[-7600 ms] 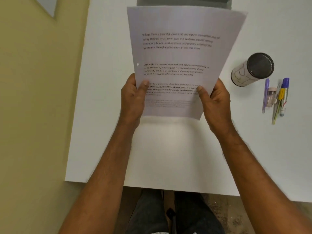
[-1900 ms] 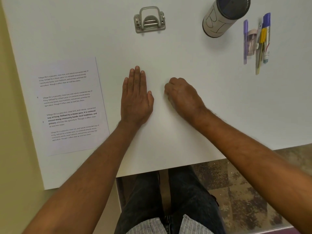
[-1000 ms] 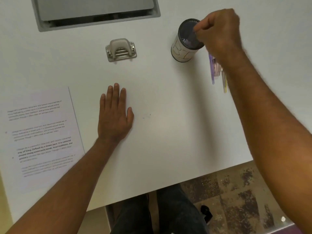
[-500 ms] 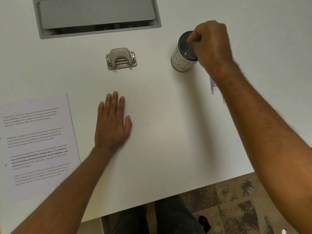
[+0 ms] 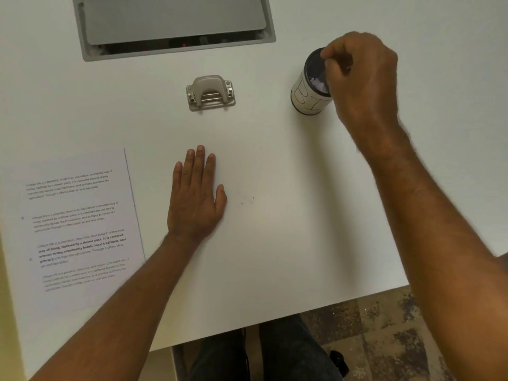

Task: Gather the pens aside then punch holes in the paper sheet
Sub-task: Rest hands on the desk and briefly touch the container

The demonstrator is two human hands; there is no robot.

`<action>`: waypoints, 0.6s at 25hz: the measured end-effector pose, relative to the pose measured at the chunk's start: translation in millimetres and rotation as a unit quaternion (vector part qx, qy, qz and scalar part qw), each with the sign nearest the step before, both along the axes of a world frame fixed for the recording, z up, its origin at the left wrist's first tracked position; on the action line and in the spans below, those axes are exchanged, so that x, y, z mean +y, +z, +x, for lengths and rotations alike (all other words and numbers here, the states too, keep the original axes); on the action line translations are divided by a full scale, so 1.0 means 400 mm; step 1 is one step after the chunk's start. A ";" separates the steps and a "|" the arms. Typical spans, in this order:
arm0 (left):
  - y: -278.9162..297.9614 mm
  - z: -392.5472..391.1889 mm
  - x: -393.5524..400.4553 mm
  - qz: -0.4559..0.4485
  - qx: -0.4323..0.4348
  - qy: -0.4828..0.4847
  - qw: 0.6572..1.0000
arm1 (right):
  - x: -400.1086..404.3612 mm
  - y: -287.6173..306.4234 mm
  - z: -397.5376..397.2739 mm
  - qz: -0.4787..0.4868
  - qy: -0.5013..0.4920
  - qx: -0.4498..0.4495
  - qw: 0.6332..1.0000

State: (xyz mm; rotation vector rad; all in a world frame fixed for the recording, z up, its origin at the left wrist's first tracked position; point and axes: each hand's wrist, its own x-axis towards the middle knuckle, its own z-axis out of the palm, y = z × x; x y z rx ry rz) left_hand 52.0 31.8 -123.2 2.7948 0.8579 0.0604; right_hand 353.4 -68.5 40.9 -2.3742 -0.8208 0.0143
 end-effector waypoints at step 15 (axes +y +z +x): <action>0.006 -0.059 0.016 -0.012 0.000 -0.014 1.000 | -0.141 -0.378 -0.604 -0.195 0.119 0.036 0.973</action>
